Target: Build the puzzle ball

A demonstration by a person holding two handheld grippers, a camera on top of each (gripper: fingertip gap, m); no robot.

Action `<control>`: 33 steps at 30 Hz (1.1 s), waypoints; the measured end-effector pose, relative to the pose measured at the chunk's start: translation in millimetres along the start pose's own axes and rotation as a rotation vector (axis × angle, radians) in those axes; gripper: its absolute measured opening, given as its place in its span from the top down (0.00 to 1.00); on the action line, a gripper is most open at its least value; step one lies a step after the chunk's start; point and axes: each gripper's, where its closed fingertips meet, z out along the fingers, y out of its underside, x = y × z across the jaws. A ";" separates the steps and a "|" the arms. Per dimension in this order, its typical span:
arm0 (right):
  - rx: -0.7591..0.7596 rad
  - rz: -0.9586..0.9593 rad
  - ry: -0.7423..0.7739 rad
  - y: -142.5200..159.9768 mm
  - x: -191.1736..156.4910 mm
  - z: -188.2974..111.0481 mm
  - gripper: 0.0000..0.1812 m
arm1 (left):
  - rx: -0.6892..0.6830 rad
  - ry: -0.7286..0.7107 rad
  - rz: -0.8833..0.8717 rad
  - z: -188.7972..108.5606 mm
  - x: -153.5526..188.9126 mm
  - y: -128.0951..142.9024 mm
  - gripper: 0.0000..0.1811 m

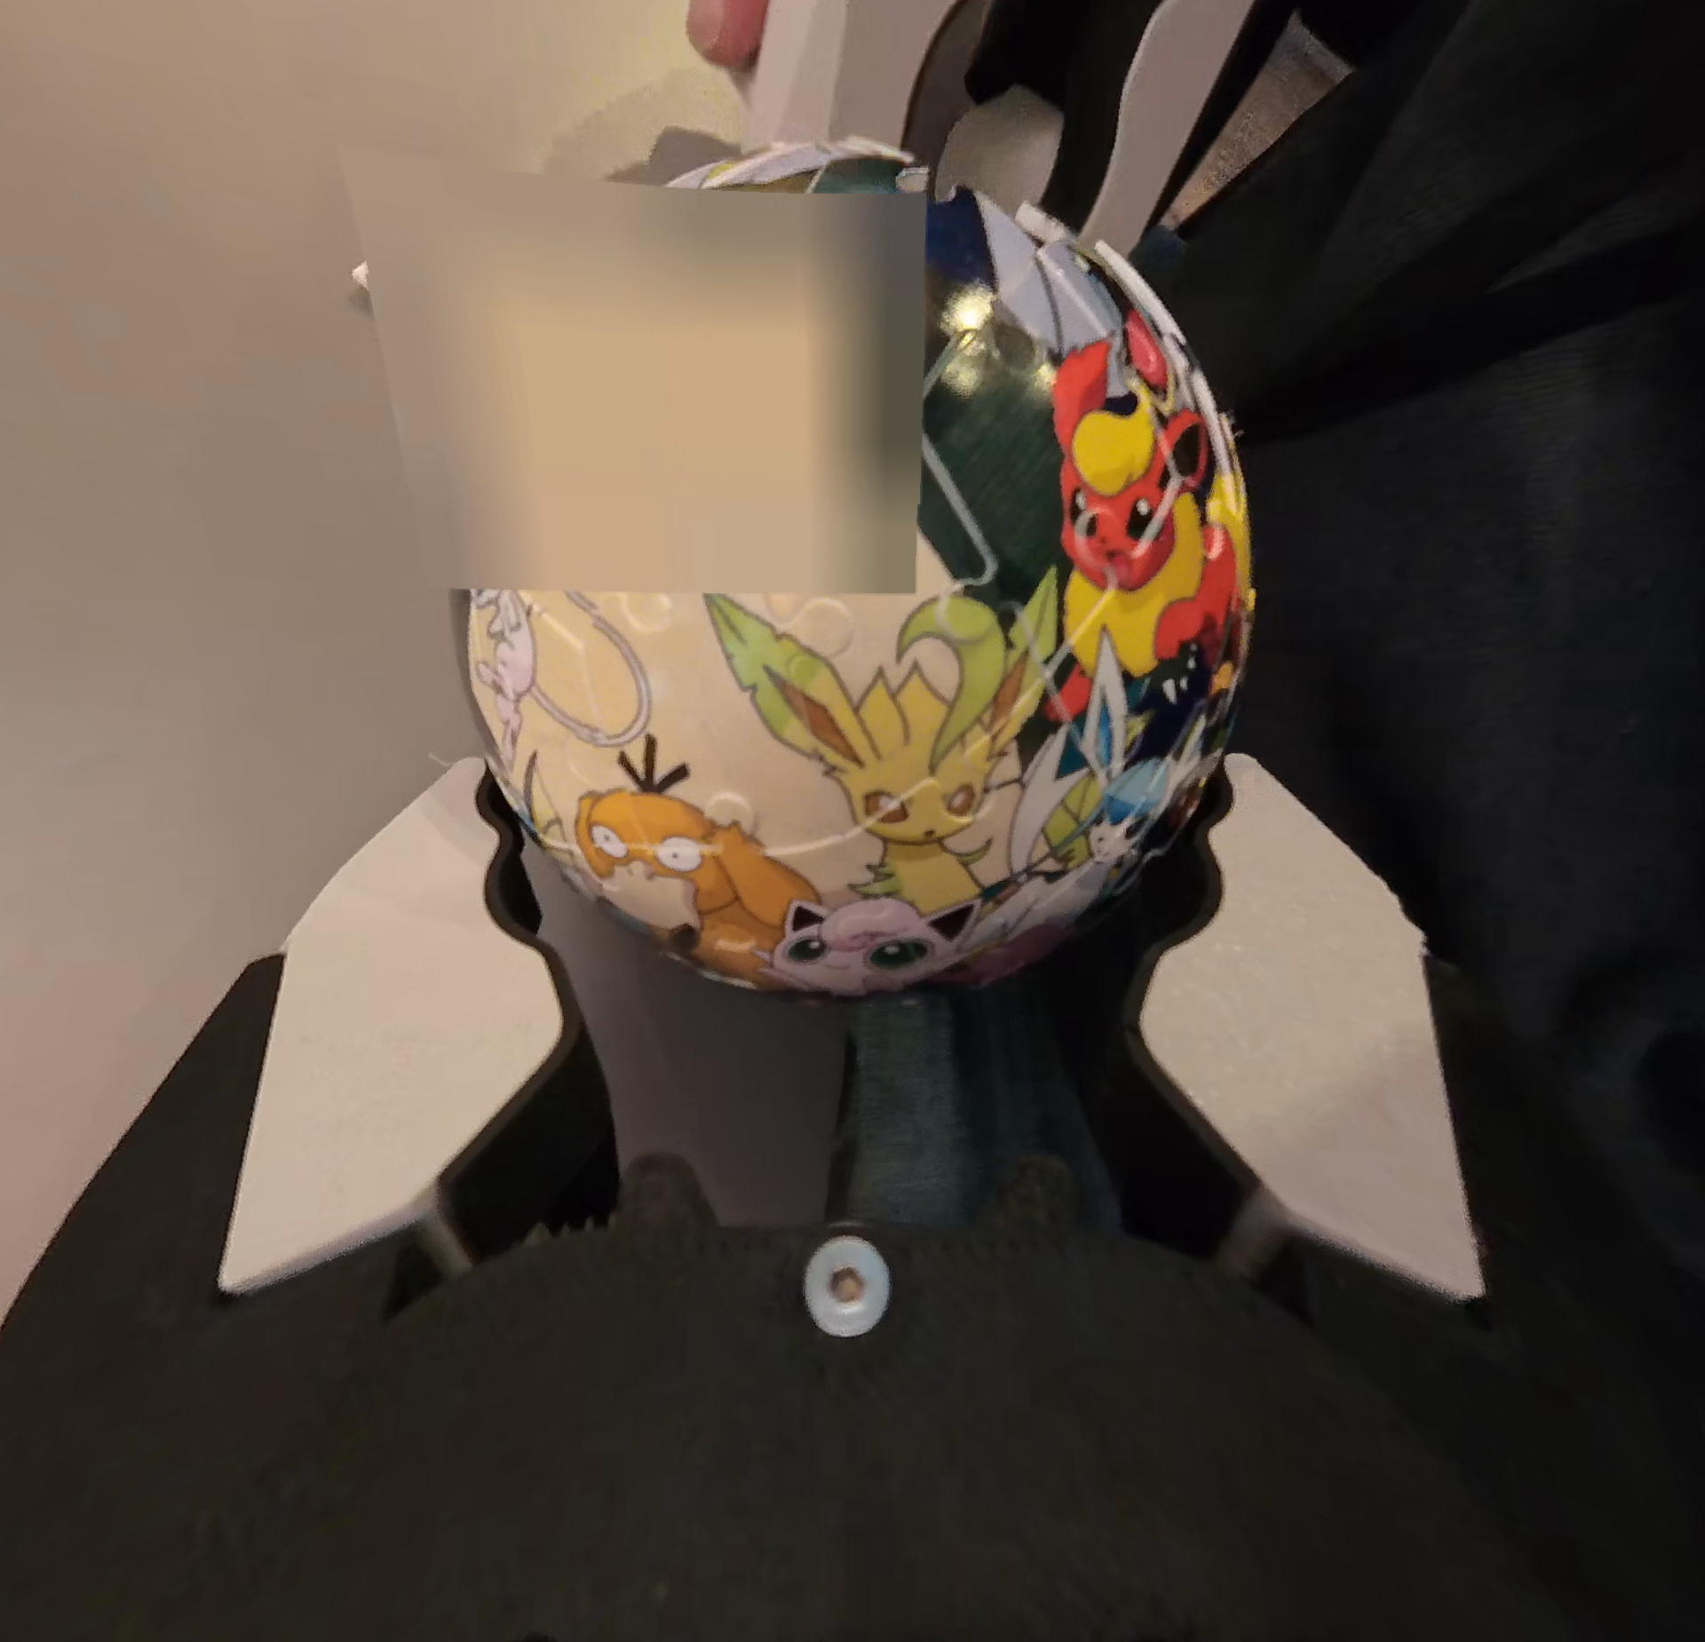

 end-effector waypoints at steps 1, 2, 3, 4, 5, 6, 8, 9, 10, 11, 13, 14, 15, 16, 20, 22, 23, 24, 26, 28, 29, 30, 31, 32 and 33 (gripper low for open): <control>-0.004 0.011 0.008 2.5 0.6 -1.2 0.65 | 0.000 -0.005 0.005 -2.1 -2.2 0.6 0.26; -0.013 0.018 0.023 5.4 2.5 -2.5 0.65 | 0.001 -0.008 0.008 -2.7 -1.9 0.5 0.26; -0.017 0.032 0.037 8.1 4.8 -4.4 0.65 | 0.003 -0.012 0.009 -2.2 -2.9 -0.4 0.26; -0.010 0.053 0.047 9.1 7.0 -6.9 0.66 | 0.005 -0.015 0.008 -2.1 -2.3 -0.3 0.26; 0.000 0.079 0.058 10.2 9.7 -9.6 0.66 | 0.008 -0.019 0.007 -3.0 -5.0 0.5 0.26; 0.000 0.106 0.070 13.2 13.3 -12.2 0.66 | 0.008 -0.021 0.003 -4.1 -4.7 1.8 0.26; -0.017 0.164 0.115 23.4 24.4 -17.3 0.69 | 0.005 -0.037 0.002 -6.2 -7.3 3.0 0.26; -0.023 0.196 0.123 28.1 27.7 -19.3 0.69 | 0.005 -0.042 0.003 -8.3 -8.2 4.5 0.26; -0.030 0.223 0.128 33.0 30.4 -21.0 0.69 | 0.006 -0.045 0.000 -8.1 -10.2 3.8 0.26; -0.044 0.242 0.140 39.0 33.3 -22.2 0.69 | 0.007 -0.049 -0.001 -8.8 -10.9 4.2 0.26; -0.063 0.301 0.135 48.0 35.6 -22.3 0.69 | 0.013 -0.055 -0.004 -10.0 -12.0 4.7 0.26; -0.054 0.345 0.141 50.3 39.1 -22.5 0.70 | 0.018 -0.058 -0.005 -10.4 -13.3 4.6 0.26; -0.046 0.388 0.131 52.2 40.2 -22.6 0.70 | 0.020 -0.063 -0.004 -10.8 -15.2 4.3 0.26; -0.043 0.415 0.119 54.1 39.6 -23.3 0.70 | 0.022 -0.066 -0.003 -11.3 -15.6 4.5 0.26; -0.026 0.457 0.092 58.5 34.2 -26.5 0.72 | 0.028 -0.083 -0.008 -14.1 -20.1 5.4 0.26; -0.038 0.453 0.075 59.3 29.4 -23.4 0.72 | 0.038 -0.088 -0.013 -17.0 -21.0 7.2 0.26; -0.049 0.444 0.071 59.9 27.4 -21.5 0.72 | 0.041 -0.089 -0.015 -17.4 -21.3 7.2 0.26; -0.056 0.439 0.070 60.1 26.5 -20.0 0.72 | 0.044 -0.091 -0.015 -17.5 -21.1 8.1 0.26; -0.063 0.432 0.056 59.2 23.6 -16.7 0.73 | 0.052 -0.100 -0.015 -17.1 -22.7 6.5 0.26; -0.083 0.421 0.043 60.4 19.6 -12.3 0.75 | 0.065 -0.108 -0.017 -17.7 -22.3 5.6 0.26; -0.099 0.410 0.041 62.3 18.0 -10.1 0.76 | 0.073 -0.112 -0.019 -17.9 -22.6 5.7 0.26; -0.109 0.399 0.040 63.4 16.9 -8.4 0.76 | 0.084 -0.115 -0.021 -17.5 -25.4 5.2 0.26; -0.101 0.402 0.039 62.0 17.0 -7.7 0.78 | 0.085 -0.119 -0.025 -18.4 -24.9 4.9 0.26; -0.102 0.407 0.040 62.2 17.8 -7.2 0.78 | 0.088 -0.122 -0.025 -17.9 -25.6 4.3 0.26; -0.105 0.403 0.047 62.9 19.4 -7.3 0.77 | 0.094 -0.125 -0.025 -17.1 -26.6 3.5 0.26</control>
